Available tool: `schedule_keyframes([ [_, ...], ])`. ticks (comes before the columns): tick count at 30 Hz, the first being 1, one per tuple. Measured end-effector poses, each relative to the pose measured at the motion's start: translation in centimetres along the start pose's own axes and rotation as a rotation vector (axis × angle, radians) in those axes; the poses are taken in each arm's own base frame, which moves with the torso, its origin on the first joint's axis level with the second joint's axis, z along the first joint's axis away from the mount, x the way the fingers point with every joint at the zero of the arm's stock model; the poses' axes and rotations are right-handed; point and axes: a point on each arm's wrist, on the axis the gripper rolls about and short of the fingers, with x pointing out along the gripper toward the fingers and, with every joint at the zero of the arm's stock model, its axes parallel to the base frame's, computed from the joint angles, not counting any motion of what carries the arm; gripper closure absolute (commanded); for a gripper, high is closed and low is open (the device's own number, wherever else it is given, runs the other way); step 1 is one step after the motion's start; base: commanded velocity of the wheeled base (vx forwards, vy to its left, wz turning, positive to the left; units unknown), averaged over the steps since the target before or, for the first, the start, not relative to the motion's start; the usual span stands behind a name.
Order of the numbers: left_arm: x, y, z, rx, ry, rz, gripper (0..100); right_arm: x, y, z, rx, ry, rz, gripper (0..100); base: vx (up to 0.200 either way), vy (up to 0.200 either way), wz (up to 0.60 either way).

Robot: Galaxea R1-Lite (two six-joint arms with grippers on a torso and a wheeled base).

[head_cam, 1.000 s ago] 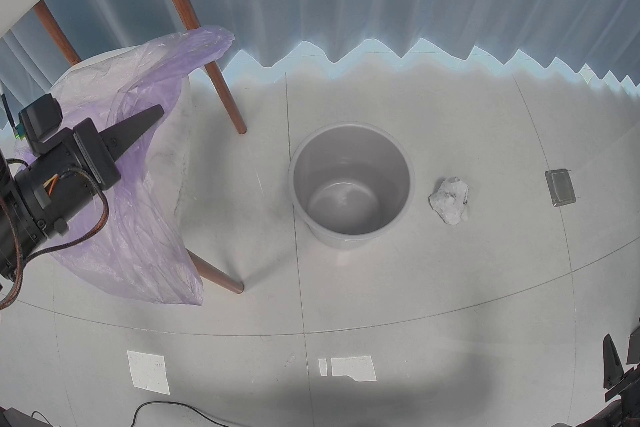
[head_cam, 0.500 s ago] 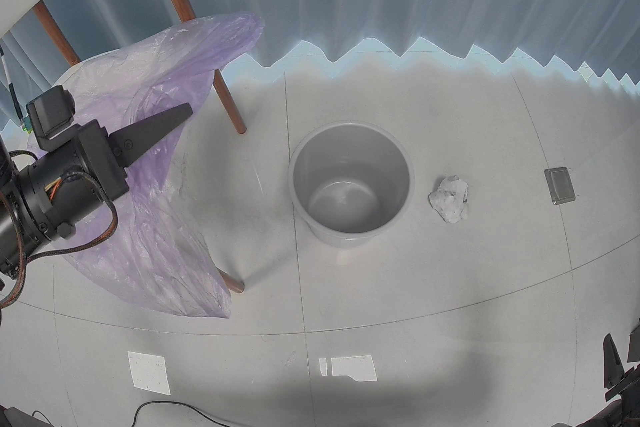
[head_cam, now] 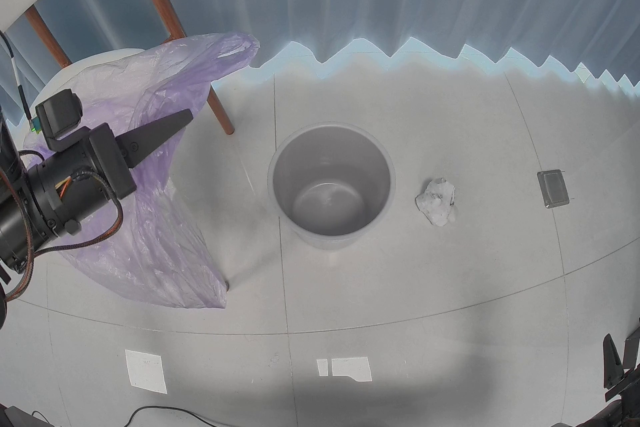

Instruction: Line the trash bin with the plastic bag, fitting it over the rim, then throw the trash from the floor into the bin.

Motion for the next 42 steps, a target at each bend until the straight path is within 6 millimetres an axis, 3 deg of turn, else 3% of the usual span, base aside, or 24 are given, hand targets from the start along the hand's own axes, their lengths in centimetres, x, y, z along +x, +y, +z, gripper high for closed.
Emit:
schedule_keyframes([
  [10,1.7,-0.3,0.8,0.024,-0.014,-0.035,100,0.0,0.0,0.0,0.002,0.001,0.0,0,0.2,0.0,0.0],
  [16,2.6,-1.6,0.7,0.019,0.001,-0.107,100,0.0,0.0,0.0,0.002,0.0,0.0,0,0.2,0.0,0.0],
  [27,3.7,-4.2,-1.0,-0.005,0.064,-0.223,100,0.0,0.0,0.0,0.002,0.0,0.0,0,0.0,0.0,0.0],
  [42,6.6,-8.3,-3.8,-0.036,0.164,-0.389,100,0.0,0.0,0.0,0.001,0.0,0.0,0,0.0,0.0,0.0],
])
